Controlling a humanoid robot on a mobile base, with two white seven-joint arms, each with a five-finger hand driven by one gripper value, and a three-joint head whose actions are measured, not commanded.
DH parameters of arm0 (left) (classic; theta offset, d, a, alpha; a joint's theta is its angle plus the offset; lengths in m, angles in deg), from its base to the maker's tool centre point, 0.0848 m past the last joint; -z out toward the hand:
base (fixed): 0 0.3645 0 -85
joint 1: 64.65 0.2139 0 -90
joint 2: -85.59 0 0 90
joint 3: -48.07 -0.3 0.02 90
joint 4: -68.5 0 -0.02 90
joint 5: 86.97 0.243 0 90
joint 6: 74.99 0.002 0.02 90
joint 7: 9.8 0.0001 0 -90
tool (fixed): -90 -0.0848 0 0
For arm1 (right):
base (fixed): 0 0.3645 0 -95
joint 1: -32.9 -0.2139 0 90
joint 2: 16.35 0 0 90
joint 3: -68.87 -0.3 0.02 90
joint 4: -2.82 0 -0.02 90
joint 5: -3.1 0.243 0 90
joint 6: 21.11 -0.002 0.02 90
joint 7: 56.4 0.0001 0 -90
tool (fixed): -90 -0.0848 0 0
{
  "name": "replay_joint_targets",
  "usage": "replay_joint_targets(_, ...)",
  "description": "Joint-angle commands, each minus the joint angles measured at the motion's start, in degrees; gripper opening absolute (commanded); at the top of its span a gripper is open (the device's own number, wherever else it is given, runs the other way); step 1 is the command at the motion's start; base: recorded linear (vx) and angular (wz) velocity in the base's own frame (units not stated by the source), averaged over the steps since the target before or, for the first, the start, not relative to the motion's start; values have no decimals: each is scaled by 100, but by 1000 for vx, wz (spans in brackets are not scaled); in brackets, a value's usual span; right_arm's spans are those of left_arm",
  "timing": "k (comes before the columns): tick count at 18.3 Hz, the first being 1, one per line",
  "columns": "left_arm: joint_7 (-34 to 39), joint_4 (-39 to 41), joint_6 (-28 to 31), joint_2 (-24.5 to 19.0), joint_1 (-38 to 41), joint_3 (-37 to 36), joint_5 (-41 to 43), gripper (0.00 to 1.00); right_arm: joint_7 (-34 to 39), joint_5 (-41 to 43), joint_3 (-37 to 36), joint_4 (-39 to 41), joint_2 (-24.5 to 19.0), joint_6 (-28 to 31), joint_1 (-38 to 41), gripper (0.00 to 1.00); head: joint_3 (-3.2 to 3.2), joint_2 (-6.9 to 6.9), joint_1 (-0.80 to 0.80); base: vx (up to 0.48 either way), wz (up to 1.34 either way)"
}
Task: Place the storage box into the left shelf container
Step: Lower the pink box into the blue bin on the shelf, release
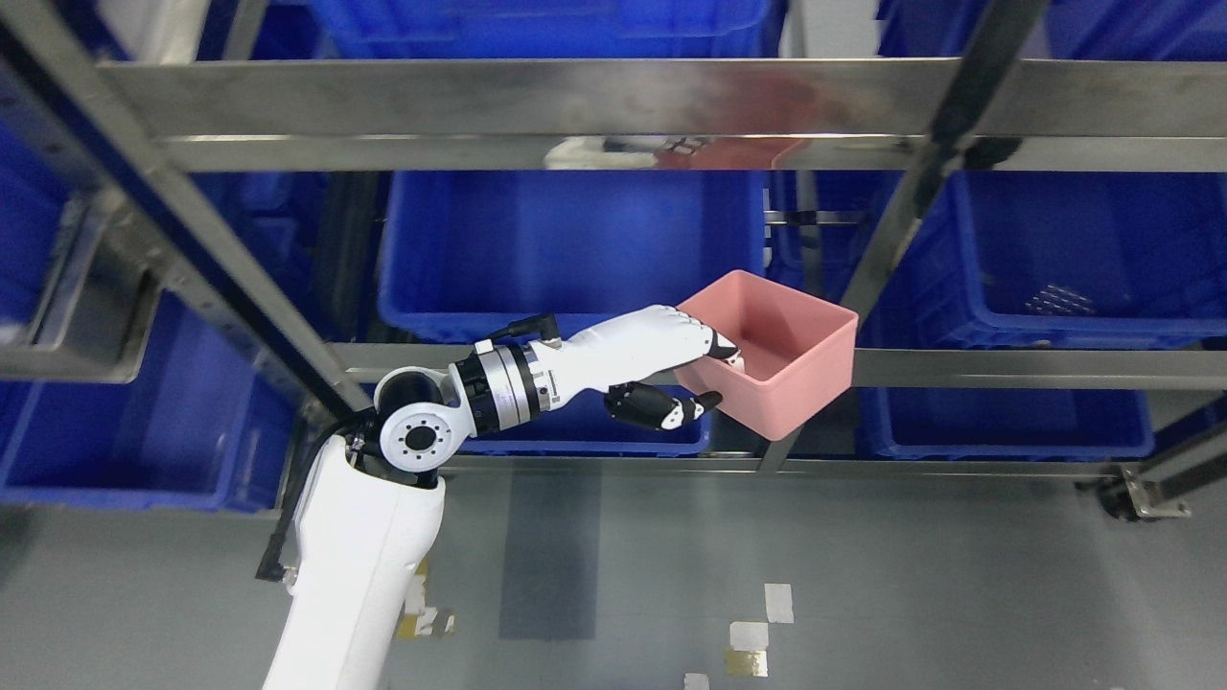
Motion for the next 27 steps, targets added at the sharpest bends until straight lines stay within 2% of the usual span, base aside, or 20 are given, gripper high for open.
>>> replay_joint_targets(1, 24, -162, -48, -100, -90, 967, 806, 3, 34, 9, -17, 100, 100, -4, -35, 100, 0, 0, 0, 140, -488)
replay_joint_targets(5, 24, -733, -48, -100, -240, 1407, 1220, 4, 26, 9, -17, 100, 100, -4, -35, 100, 0, -2, 0, 95, -304)
replay_joint_targets(9, 225, -1655, -48, -100, -643, 1733, 1440, 6, 26, 9, -17, 100, 100, -4, -35, 100, 0, -2, 0, 46, -150)
replay_joint_targets(15, 761, -2913, -40, -100, -1005, 1760, 1616, 14, 34, 9, -17, 100, 100, -4, -35, 100, 0, -2, 0, -1, 4)
replay_joint_targets(19, 1042, -3029, -5, -100, -1005, 1689, 1616, 40, 26, 9, -17, 100, 100, -4, -35, 100, 0, -2, 0, -3, 7)
replay_joint_targets(23, 1709, -3081, -4, -100, -961, 1549, 1512, 83, 26, 9, -17, 100, 100, -4, -35, 100, 0, -2, 0, 0, 0)
replay_joint_targets(25, 2131, -3081, 30, -100, -908, 1444, 996, 93, 34, 9, -17, 100, 100, -4, -35, 100, 0, -2, 0, 0, 0)
replay_joint_targets(27, 2606, -3038, 136, -100, -725, 1146, -101, 99, 34, 9, -17, 100, 100, -4, -35, 100, 0, -1, 0, 0, 0)
